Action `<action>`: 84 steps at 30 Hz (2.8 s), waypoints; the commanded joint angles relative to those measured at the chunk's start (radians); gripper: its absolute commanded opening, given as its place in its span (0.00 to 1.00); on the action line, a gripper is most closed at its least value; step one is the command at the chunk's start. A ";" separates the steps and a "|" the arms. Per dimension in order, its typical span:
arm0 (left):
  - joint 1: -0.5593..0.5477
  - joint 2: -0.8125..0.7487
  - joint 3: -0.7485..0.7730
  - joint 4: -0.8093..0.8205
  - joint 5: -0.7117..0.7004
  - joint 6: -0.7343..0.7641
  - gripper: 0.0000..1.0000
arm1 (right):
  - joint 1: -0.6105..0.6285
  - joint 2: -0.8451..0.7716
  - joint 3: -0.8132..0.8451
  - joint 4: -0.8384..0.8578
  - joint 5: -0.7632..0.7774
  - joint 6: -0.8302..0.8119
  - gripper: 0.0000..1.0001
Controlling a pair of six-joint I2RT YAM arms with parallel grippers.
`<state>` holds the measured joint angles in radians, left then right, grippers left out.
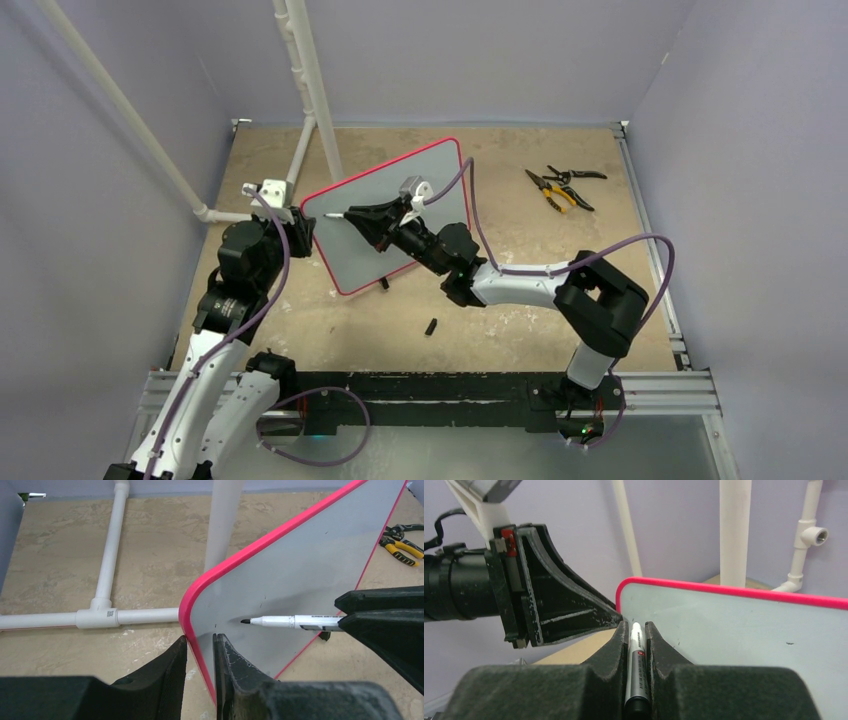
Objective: Write a sentence on the whiteboard
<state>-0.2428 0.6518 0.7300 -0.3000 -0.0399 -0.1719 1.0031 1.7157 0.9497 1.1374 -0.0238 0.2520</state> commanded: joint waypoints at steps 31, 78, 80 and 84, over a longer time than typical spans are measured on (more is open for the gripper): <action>-0.001 -0.001 -0.009 0.041 0.002 0.004 0.14 | 0.007 0.016 0.033 0.043 0.183 -0.034 0.00; -0.001 0.028 0.002 0.042 -0.047 -0.003 0.27 | 0.006 0.040 0.063 0.084 0.117 -0.072 0.00; -0.001 0.028 0.003 0.042 -0.047 -0.003 0.27 | 0.006 0.040 0.057 0.088 0.119 -0.072 0.00; -0.001 0.029 0.002 0.042 -0.048 -0.003 0.26 | 0.006 0.038 0.045 0.090 0.125 -0.072 0.00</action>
<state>-0.2432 0.6834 0.7216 -0.2951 -0.0906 -0.1722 1.0096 1.7477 0.9741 1.1927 0.0727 0.2001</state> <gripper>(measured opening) 0.263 0.119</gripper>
